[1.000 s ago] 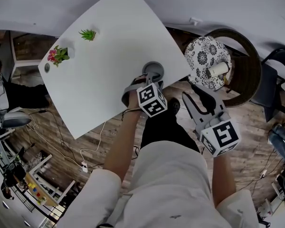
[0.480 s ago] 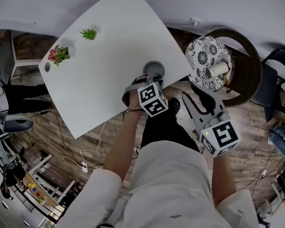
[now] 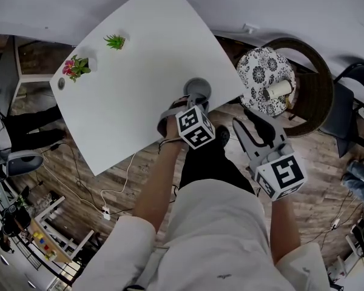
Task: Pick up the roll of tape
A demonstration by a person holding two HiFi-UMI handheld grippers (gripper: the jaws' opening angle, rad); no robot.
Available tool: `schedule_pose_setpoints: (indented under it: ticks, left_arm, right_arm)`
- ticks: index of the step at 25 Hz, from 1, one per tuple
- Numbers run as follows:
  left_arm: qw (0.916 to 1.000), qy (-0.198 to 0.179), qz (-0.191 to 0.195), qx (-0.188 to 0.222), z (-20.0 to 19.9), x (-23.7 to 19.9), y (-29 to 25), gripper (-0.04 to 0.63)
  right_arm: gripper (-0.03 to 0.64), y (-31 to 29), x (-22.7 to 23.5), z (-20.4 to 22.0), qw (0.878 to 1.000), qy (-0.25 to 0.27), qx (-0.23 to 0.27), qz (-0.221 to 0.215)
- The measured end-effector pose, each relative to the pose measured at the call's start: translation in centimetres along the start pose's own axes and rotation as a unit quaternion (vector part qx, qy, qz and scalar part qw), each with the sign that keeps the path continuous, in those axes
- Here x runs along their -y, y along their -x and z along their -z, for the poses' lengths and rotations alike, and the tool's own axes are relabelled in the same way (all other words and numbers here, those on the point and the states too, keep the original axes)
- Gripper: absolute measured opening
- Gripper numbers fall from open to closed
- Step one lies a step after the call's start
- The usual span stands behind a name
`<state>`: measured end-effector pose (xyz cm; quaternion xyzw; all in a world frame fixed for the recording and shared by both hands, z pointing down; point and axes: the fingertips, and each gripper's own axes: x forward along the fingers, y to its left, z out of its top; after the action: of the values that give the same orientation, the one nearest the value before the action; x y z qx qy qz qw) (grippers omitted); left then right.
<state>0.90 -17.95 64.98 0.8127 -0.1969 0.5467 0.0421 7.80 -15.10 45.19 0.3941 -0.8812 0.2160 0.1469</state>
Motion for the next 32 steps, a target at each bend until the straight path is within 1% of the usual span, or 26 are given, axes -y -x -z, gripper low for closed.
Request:
schedule_pose_setpoints:
  ticks: [13,22,32]
  left_arm:
    - [1.0000,-0.005,-0.002,0.000,0.1,0.4,0.1,0.055]
    - [0.9996,-0.002,-0.022,0.020,-0.9,0.9,1.2,0.055]
    - [0.9971,0.003,-0.064,0.040,-2.1,1.3,4.1,0.054]
  right_arm:
    - [0.132,0.5,-0.1,-0.1,1.000,0.005,0.006,0.000]
    - [0.130,1.7,-0.2,-0.3,1.000,0.011,0.015,-0.002]
    - [0.130,3.9,-1.0,-0.7,0.999,0.022,0.037,-0.006]
